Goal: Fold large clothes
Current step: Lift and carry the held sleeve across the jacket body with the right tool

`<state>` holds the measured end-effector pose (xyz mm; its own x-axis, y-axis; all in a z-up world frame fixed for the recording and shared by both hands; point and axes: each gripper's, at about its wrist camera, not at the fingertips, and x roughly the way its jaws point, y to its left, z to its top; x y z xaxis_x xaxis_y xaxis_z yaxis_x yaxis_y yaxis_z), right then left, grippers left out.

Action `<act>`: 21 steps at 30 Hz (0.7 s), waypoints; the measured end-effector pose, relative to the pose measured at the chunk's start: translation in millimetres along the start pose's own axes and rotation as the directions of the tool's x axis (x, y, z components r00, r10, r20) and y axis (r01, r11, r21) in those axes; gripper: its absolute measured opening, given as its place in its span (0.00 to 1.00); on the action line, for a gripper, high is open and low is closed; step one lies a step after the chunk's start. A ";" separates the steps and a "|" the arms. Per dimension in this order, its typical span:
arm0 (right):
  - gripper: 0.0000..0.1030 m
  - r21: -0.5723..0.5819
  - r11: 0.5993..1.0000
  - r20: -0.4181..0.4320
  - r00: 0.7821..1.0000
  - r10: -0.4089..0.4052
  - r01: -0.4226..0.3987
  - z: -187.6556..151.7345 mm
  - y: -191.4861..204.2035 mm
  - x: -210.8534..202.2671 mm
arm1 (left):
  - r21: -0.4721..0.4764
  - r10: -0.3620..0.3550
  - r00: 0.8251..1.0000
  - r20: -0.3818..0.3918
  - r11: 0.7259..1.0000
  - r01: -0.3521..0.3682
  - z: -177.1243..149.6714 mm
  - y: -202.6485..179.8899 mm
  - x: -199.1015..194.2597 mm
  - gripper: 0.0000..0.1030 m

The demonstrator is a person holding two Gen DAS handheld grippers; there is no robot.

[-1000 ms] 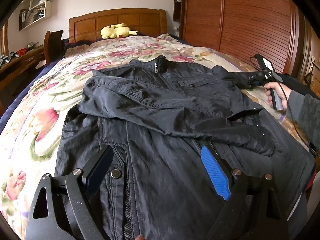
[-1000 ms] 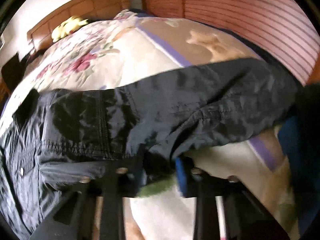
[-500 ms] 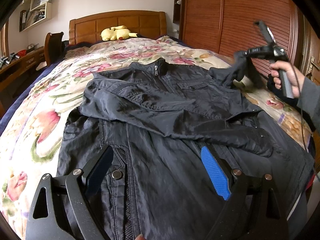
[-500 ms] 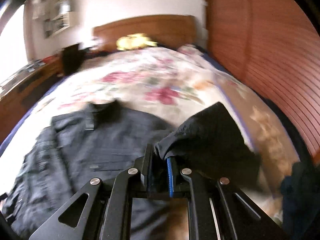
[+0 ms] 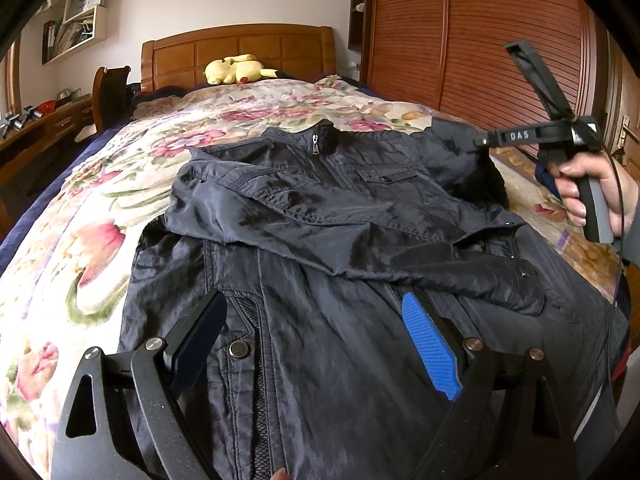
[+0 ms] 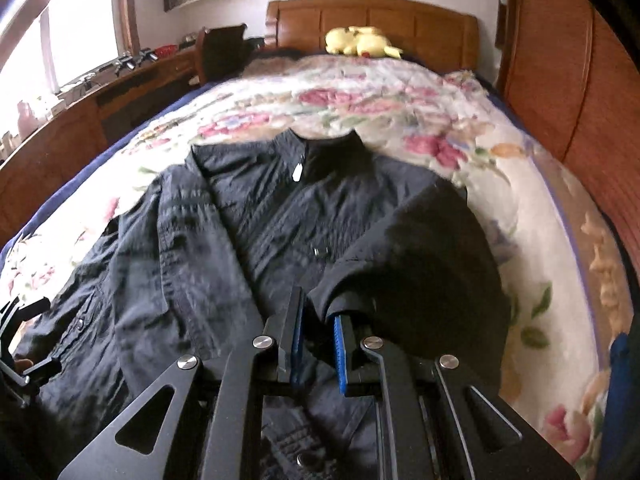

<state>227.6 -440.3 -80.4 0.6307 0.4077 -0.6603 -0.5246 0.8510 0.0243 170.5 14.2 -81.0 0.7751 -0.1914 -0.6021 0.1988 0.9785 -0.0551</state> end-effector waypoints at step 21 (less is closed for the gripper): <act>0.61 0.160 0.957 -0.026 0.970 -0.241 0.242 17.8 -84.8 5.0 | 0.002 0.001 1.000 -0.009 1.000 -0.001 -1.5 -0.3 1.7 0.87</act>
<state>285.4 -504.6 -72.4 0.7233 0.1819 -0.6661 -0.2578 0.9661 -0.0160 170.9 13.7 -83.2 0.7702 -0.1894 -0.6090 0.1988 0.9786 -0.0530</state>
